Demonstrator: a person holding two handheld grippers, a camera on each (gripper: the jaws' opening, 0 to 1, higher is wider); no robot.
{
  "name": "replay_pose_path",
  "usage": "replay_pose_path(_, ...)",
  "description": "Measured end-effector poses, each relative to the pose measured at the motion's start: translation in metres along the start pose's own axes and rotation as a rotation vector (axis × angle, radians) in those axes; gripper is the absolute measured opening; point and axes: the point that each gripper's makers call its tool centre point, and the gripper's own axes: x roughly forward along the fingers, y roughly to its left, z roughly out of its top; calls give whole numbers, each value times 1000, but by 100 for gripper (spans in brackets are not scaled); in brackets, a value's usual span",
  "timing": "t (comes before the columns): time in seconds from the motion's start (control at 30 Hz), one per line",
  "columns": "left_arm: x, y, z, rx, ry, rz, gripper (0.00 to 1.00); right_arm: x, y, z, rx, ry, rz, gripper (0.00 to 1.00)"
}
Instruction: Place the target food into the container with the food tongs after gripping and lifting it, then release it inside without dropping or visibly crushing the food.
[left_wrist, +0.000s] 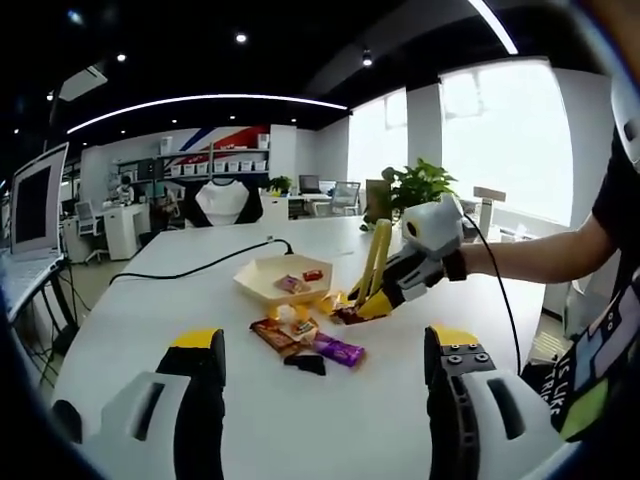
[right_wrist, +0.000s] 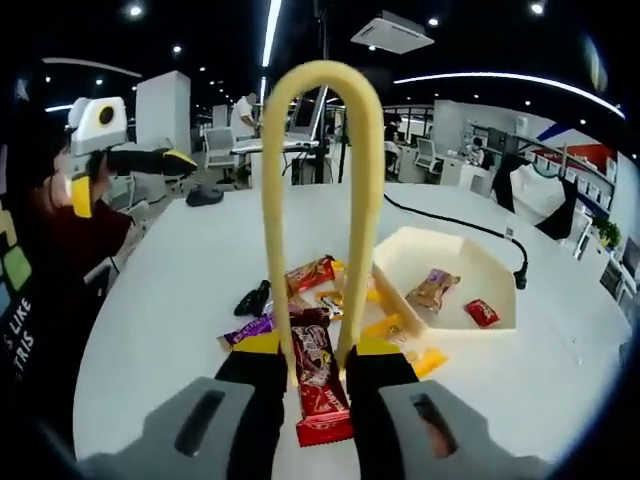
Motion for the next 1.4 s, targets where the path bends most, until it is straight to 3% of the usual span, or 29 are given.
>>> replay_pose_path(0.33,-5,-1,7,10,-18,2,87,-6,-21,30,61,-45,-70,19)
replay_pose_path(0.43,-5,-1,8,13,-22,2,87,-7,-37,39,62,-37,-107,19)
replay_pose_path(0.57,-3,-1,10,12,-26,3,88,-8,-54,58,70,-77,-121,19)
replay_pose_path(0.8,3,-6,15,17,-36,-16,87,-1,-81,82,21,-62,-144,19)
replay_pose_path(0.87,4,-8,15,16,-33,-25,87,1,-92,92,-9,-108,-157,19)
replay_pose_path(0.93,5,-8,17,21,-34,-25,87,6,-102,89,61,-87,-166,19)
replay_pose_path(1.2,6,-10,16,19,-35,-42,88,24,-135,94,18,-53,-240,20)
replay_pose_path(1.4,3,1,15,9,-34,-13,88,34,-152,93,52,-21,-271,20)
